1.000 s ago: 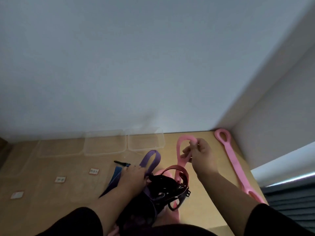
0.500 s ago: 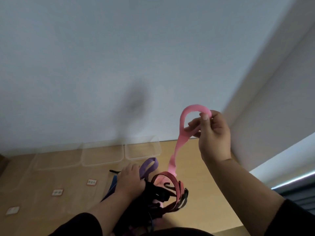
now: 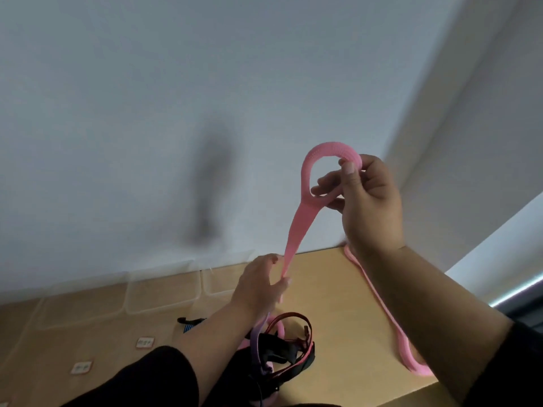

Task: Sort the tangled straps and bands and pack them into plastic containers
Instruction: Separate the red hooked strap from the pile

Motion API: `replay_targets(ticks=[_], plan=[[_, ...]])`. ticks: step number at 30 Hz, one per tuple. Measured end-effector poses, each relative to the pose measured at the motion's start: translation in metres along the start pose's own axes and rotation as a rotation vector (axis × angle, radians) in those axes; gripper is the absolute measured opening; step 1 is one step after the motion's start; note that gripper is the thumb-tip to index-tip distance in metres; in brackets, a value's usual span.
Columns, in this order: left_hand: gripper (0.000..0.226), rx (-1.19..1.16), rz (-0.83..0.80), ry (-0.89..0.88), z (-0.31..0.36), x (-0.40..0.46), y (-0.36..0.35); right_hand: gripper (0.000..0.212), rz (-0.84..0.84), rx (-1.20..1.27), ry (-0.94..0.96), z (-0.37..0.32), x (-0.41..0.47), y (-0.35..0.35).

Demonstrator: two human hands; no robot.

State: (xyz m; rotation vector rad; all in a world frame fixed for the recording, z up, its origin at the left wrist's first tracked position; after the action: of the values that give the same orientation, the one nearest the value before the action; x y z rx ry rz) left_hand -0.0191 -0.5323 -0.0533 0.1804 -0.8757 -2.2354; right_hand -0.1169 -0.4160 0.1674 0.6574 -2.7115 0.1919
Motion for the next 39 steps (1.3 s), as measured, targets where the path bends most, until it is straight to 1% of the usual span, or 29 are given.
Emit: replay_targets(ticks=[2,3,4,6,8,11,13,14,16,17,18,19,21,22,23,24,26,29,31,33,34,36,39], plan=[[0.031,-0.002,-0.063,0.004,0.000,0.005,-0.005,0.016,0.031,0.002,-0.003,-0.006,0.002,0.011],[0.021,0.005,-0.129,0.003,0.000,0.006,-0.008,0.016,0.053,0.005,-0.007,-0.007,0.003,0.018],[0.016,0.010,-0.188,0.003,0.001,0.007,-0.012,0.017,0.080,0.004,-0.011,-0.008,0.005,0.026],[0.018,0.007,-0.238,-0.003,0.002,0.008,-0.016,0.017,0.129,0.001,-0.023,-0.007,0.009,0.044],[0.015,-0.019,-0.260,-0.024,0.004,0.010,-0.021,0.018,0.173,-0.008,-0.053,-0.002,0.012,0.064],[0.013,0.006,-0.300,-0.092,0.008,0.009,-0.037,0.019,0.229,-0.021,-0.109,0.009,0.013,0.094],[0.018,0.040,-0.334,-0.121,0.013,0.006,-0.049,0.019,0.258,-0.021,-0.147,0.016,0.013,0.111],[0.022,0.056,-0.383,-0.136,0.020,0.002,-0.057,0.019,0.275,-0.021,-0.165,0.018,0.013,0.121],[0.031,0.124,-0.482,-0.191,0.040,-0.003,-0.070,0.019,0.290,-0.025,-0.200,0.022,0.013,0.139],[0.033,0.130,-0.485,-0.227,0.056,-0.004,-0.072,0.019,0.281,-0.041,-0.211,0.024,0.013,0.148],[0.030,0.075,-0.451,-0.242,0.076,0.000,-0.071,0.019,0.262,-0.074,-0.218,0.026,0.012,0.154],[0.023,-0.040,-0.399,-0.231,0.100,0.005,-0.067,0.018,0.238,-0.116,-0.221,0.029,0.013,0.161],[0.006,-0.336,-0.325,-0.162,0.152,0.023,-0.058,0.018,0.184,-0.191,-0.226,0.035,0.014,0.172],[0.008,-0.462,-0.320,-0.144,0.179,0.032,-0.054,0.019,0.157,-0.216,-0.230,0.037,0.014,0.178],[0.011,-0.536,-0.321,-0.148,0.205,0.041,-0.052,0.019,0.133,-0.228,-0.236,0.041,0.014,0.185],[0.013,-0.539,-0.319,-0.184,0.230,0.049,-0.051,0.021,0.115,-0.225,-0.247,0.045,0.014,0.192],[0.014,-0.441,-0.307,-0.280,0.270,0.058,-0.052,0.022,0.107,-0.207,-0.269,0.054,0.014,0.211],[0.014,-0.355,-0.353,-0.305,0.307,0.065,-0.071,0.021,0.120,-0.090,-0.297,0.067,0.017,0.244],[0.015,-0.284,-0.347,-0.345,0.324,0.067,-0.086,0.020,0.045,0.038,-0.334,0.081,0.015,0.259],[0.016,-0.277,-0.355,-0.349,0.337,0.069,-0.101,0.018,-0.082,0.100,-0.391,0.104,0.009,0.267],[0.017,-0.297,-0.362,-0.331,0.342,0.070,-0.107,0.018,-0.149,0.070,-0.416,0.118,0.005,0.270],[0.017,-0.327,-0.352,-0.294,0.350,0.076,-0.115,0.023,-0.267,-0.078,-0.450,0.145,-0.002,0.273],[0.018,-0.377,-0.300,-0.220,0.356,0.092,-0.115,0.020,-0.402,-0.228,-0.510,0.177,-0.013,0.272]])
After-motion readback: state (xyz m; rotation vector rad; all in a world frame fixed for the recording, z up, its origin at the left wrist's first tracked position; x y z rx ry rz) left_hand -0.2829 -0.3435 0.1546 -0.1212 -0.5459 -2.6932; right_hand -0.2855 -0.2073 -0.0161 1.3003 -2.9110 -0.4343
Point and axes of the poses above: each hand's wrist, its own x-axis towards the middle knuckle, its own y-axis out of the back of the hand, z = x × y, the point moved 5 cm from there along x, towards the middle knuckle, and after that the axes turned 6 degrees about z, right-handed, at the moved point
